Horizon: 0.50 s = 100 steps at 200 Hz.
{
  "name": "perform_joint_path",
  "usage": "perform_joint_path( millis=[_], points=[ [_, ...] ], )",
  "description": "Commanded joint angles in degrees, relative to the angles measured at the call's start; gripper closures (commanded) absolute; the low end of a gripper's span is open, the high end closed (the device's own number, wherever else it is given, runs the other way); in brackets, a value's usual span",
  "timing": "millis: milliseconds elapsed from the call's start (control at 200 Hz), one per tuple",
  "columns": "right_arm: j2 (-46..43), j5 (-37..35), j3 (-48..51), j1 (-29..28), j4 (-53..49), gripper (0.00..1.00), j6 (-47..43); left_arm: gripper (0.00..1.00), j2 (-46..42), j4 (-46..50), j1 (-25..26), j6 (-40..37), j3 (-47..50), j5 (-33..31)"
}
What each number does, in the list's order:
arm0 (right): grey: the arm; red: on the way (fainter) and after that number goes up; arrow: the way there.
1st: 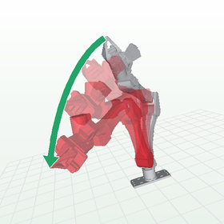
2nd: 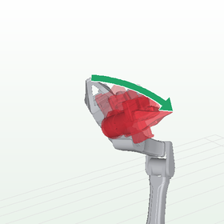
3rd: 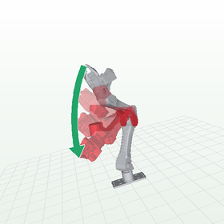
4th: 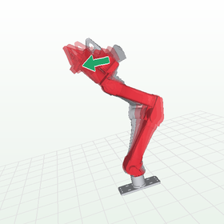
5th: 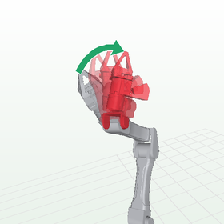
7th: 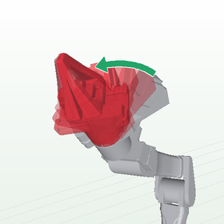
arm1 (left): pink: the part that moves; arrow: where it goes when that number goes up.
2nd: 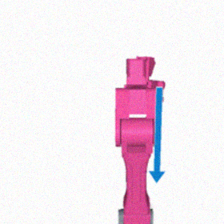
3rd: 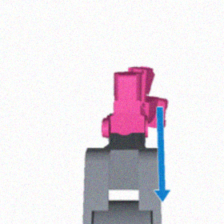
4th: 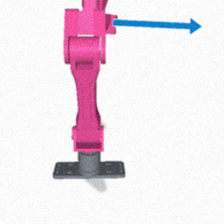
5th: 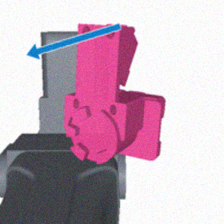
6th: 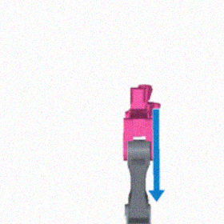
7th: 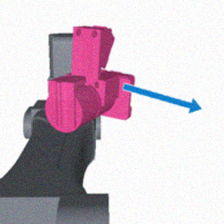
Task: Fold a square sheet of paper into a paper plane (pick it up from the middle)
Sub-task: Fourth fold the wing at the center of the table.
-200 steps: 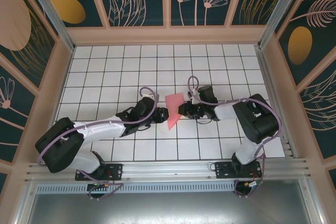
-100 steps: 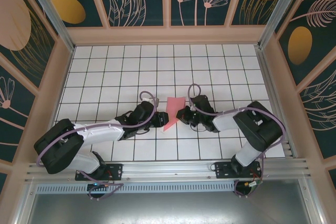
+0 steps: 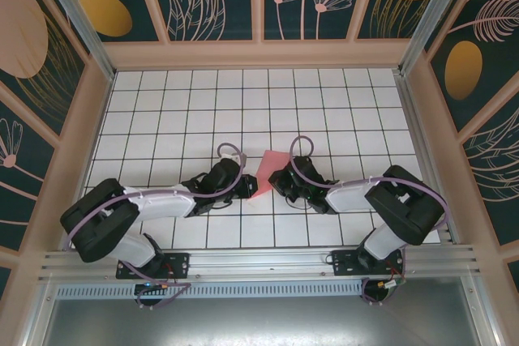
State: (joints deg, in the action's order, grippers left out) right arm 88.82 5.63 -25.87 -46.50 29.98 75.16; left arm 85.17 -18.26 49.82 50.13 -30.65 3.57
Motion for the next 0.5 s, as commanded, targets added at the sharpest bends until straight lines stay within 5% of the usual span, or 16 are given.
perform_joint_path(
  millis=[0,495],
  points=[
    [1.04,0.29,-1.67,-0.15,-0.97,0.89,-0.92,0.86,2.22,-3.0,0.16,1.2,-0.27,-0.54],
    [-1.01,5.37,-3.28,1.81,-4.83,0.73,-11.22,0.9,9.31,-1.6,0.18,1.1,-0.86,-2.08]
  ],
)
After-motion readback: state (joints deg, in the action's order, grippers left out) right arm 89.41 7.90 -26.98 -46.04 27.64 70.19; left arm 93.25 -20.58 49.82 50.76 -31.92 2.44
